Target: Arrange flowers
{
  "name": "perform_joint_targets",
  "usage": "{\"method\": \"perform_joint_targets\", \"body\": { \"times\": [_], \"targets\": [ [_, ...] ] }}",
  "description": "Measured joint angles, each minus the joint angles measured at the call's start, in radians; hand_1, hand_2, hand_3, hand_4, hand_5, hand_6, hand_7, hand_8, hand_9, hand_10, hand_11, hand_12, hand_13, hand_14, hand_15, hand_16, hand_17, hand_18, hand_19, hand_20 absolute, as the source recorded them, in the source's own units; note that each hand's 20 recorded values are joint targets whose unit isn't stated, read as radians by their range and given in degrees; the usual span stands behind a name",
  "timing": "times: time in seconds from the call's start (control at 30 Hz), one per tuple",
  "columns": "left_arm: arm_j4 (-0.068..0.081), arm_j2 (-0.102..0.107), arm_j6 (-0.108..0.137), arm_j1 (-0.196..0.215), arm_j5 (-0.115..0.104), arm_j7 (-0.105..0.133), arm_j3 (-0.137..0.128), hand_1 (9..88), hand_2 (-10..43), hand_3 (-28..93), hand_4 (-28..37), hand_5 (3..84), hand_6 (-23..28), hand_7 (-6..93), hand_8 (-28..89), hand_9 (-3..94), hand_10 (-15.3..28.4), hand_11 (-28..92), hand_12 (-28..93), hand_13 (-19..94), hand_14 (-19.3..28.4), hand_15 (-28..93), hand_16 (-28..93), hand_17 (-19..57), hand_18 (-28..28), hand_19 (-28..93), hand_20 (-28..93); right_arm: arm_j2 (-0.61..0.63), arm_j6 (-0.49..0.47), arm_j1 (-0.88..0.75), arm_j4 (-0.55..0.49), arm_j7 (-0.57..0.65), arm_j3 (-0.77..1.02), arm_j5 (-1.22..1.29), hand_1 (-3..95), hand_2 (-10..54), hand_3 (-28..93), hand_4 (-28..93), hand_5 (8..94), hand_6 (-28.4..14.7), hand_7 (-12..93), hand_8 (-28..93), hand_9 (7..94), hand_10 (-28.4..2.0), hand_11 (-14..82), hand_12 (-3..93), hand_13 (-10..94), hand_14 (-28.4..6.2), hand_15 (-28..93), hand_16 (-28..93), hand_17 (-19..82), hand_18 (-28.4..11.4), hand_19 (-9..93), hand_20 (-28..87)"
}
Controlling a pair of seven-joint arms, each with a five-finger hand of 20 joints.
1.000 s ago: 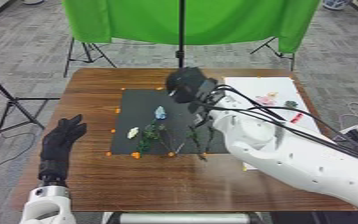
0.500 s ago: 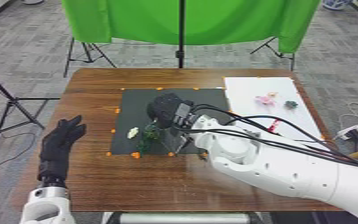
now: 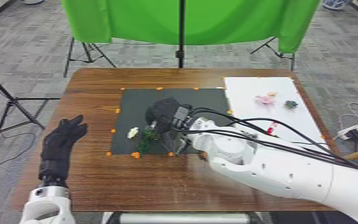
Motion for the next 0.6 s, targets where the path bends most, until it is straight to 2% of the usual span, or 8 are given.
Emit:
{"method": "perform_joint_targets", "body": {
  "times": [0.17, 0.6],
  "targets": [
    [0.001, 0.0, -0.003, -0.006, 0.001, -0.003, 0.0, 20.0, 7.8, 60, -28.3, 47.2, 4.6, 11.5, -6, 44.4, 14.6, 18, 12, 30, 17.6, 25, 0, -0.5, 13.6, 13, 20, -0.001, -0.021, -0.007, -0.004, -0.001, 0.001, 0.003, 48.8, -9.5, 67, -20, 62.8, 5.4, 18, -11, 72.4, -10.8, 15.6, 22.2, 86, -2.4, 61, 35, 61, -10.1, 93, 54],
    [0.002, 0.0, -0.004, -0.008, 0.002, -0.004, -0.001, 20.3, 7.3, 61, -28.3, 47.3, 4.4, 11.7, -6, 44.4, 14.5, 18, 12, 30, 17.5, 25, 1, -0.5, 13.6, 13, 20, 0.01, -0.107, -0.022, -0.047, 0.002, 0.027, 0.022, 43.3, -9.5, 68, -21, 53.8, 5.6, 15, -11, 68.4, -13.0, 13.3, 18.6, 86, -2.8, 58, 34, 60, -10.9, 93, 51]
  ]
}}
